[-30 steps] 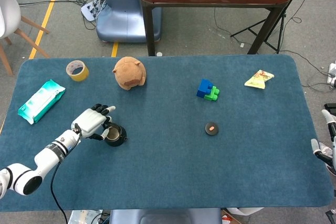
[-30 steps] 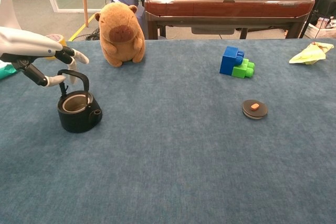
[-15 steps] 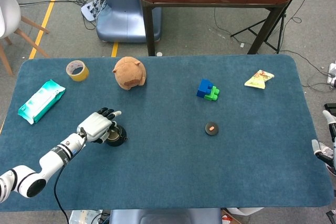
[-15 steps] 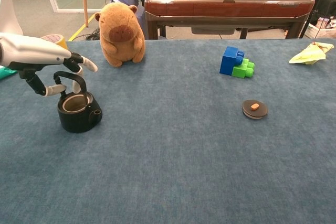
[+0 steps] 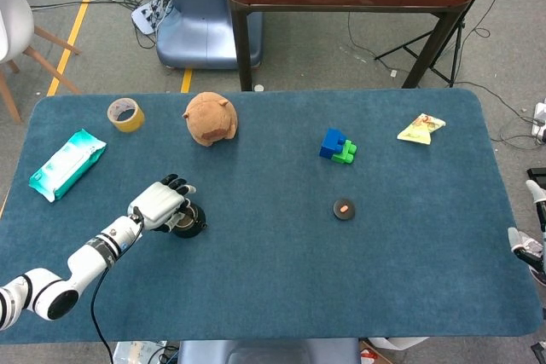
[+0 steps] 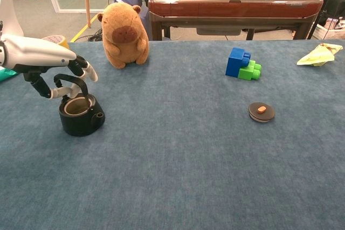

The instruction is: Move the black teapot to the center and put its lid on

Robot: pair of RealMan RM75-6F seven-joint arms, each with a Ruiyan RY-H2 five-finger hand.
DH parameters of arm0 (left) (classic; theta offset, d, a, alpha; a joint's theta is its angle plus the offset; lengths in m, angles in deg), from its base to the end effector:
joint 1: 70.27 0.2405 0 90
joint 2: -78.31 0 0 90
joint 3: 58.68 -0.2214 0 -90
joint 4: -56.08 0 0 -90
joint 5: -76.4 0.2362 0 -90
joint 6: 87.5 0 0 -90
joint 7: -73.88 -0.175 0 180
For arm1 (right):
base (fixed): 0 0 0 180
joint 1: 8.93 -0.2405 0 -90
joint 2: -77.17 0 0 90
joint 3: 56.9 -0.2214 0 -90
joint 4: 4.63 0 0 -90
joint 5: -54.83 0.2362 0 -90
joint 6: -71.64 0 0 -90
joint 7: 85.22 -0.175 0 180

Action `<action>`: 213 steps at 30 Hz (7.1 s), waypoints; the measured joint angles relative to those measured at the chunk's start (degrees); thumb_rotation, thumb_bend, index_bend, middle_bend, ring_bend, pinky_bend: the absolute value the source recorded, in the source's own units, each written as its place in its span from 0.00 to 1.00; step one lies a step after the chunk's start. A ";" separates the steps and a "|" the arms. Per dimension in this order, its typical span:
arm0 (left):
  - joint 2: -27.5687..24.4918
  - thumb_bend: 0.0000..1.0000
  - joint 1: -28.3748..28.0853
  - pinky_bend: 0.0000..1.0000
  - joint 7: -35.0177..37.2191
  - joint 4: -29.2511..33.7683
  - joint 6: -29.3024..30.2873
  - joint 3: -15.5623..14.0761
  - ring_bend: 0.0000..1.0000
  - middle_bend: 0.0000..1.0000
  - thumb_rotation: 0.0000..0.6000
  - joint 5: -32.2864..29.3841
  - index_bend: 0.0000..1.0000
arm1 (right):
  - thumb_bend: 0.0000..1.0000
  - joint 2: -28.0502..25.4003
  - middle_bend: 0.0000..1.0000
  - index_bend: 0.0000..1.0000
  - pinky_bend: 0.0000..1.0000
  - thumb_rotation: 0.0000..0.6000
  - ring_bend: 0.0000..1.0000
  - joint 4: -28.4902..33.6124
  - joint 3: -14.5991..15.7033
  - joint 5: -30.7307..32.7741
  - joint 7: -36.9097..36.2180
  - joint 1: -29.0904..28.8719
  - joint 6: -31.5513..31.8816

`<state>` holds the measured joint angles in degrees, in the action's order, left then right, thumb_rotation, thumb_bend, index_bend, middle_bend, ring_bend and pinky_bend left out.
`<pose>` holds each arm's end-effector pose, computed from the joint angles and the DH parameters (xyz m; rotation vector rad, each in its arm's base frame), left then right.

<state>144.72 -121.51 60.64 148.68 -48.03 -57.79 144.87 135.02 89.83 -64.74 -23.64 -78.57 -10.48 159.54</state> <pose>-0.1485 0.3595 -0.0014 -2.1824 -0.7876 -0.5866 -0.3119 -0.2116 0.1815 1.2265 -0.7498 0.7468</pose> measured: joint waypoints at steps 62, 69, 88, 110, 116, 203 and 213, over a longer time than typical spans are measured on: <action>-5.83 0.50 0.20 0.03 14.16 5.06 -2.09 4.04 0.14 0.24 1.00 5.31 0.61 | 0.35 0.65 0.22 0.12 0.15 1.00 0.14 -0.27 -0.19 -0.10 0.08 -0.86 -0.91; -7.10 0.50 -0.71 0.03 19.77 7.25 -1.54 6.42 0.14 0.24 1.00 10.35 0.61 | 0.35 0.76 0.22 0.12 0.15 1.00 0.14 0.20 -0.04 -0.42 0.79 -1.16 -1.20; -2.03 0.50 -9.01 0.03 19.49 6.73 -5.43 11.37 0.13 0.24 1.00 8.68 0.61 | 0.35 1.04 0.22 0.12 0.15 1.00 0.14 0.00 0.25 0.53 1.17 -1.10 -1.79; 9.23 0.50 -17.95 0.03 14.10 -1.11 -9.13 13.11 0.13 0.24 1.00 -0.11 0.61 | 0.35 0.25 0.22 0.12 0.15 1.00 0.14 -0.23 0.40 1.14 0.67 -0.28 -1.36; 12.25 0.50 -19.89 0.03 10.12 -2.98 -9.00 12.18 0.13 0.24 1.00 -2.83 0.61 | 0.35 0.41 0.22 0.12 0.15 1.00 0.14 -0.45 0.50 1.25 0.16 0.04 -1.15; 9.67 0.38 -14.79 0.03 -11.04 1.51 13.11 5.85 0.00 0.11 1.00 -16.58 0.11 | 0.35 -0.83 0.22 0.12 0.15 1.00 0.14 0.77 0.93 -2.86 -0.09 -0.82 -1.85; -0.87 0.39 -2.56 0.03 -1.84 5.19 20.24 3.56 0.01 0.11 1.00 -10.60 0.11 | 0.35 -3.27 0.27 0.20 0.16 1.00 0.14 2.79 1.78 -8.65 -0.41 -4.80 -5.77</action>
<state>143.85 -124.07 58.80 153.87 -27.78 -54.22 134.27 131.76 92.62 -62.97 -32.29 -78.98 -15.28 153.77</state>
